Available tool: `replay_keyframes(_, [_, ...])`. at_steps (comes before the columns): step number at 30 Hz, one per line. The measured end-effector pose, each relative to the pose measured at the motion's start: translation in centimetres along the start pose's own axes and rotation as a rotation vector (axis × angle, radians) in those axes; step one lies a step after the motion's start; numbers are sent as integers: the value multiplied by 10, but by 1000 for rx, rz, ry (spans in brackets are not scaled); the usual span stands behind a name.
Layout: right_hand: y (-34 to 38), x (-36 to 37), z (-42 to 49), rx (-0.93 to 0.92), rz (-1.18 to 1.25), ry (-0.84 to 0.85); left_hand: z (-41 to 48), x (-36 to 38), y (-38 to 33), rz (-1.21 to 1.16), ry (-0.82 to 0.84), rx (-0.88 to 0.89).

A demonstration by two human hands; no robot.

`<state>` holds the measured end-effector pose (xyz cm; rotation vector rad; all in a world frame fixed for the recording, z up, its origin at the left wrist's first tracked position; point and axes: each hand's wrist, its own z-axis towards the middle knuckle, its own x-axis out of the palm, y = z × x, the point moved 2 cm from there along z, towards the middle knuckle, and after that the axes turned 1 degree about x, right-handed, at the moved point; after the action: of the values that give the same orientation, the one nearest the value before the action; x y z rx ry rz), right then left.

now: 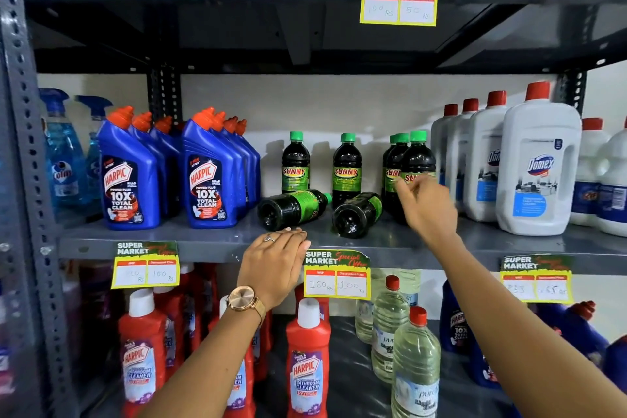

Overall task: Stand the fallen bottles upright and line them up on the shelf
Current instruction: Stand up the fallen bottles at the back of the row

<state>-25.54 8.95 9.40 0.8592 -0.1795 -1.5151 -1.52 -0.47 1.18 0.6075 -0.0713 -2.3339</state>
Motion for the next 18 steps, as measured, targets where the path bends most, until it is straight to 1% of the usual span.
replay_keyframes(1, [8,5,-3,57,21,168,0,0,0,2,3,1])
replay_keyframes(3, [25,18,-6,232,8,538,0,0,0,15,-4,13])
replay_keyframes(4, [32,22,-6,326,-18,669,0,0,0,20,-8,18])
replay_keyframes(5, [37,26,-4,397,-31,756,0,-1,0,22,-9,19])
replay_keyframes(6, [41,29,0,430,-43,822,0,-1,0,23,-12,19])
replay_keyframes(8, [45,36,9,433,-46,954,0,-2,0,24,-16,18])
replay_keyframes(9, [46,36,11,447,-32,989,0,-2,0,26,-16,21])
replay_keyframes(11, [40,37,11,519,19,962,0,-1,0,34,-26,26])
replay_keyframes(13, [29,42,6,574,145,853,0,0,0,33,-32,21])
replay_keyframes(15, [18,49,0,550,325,693,-1,2,1,14,-42,12])
replay_keyframes(16, [14,52,-2,513,356,588,-1,3,1,5,-48,8])
replay_keyframes(18, [11,50,-5,413,305,375,-1,5,2,1,-58,7])
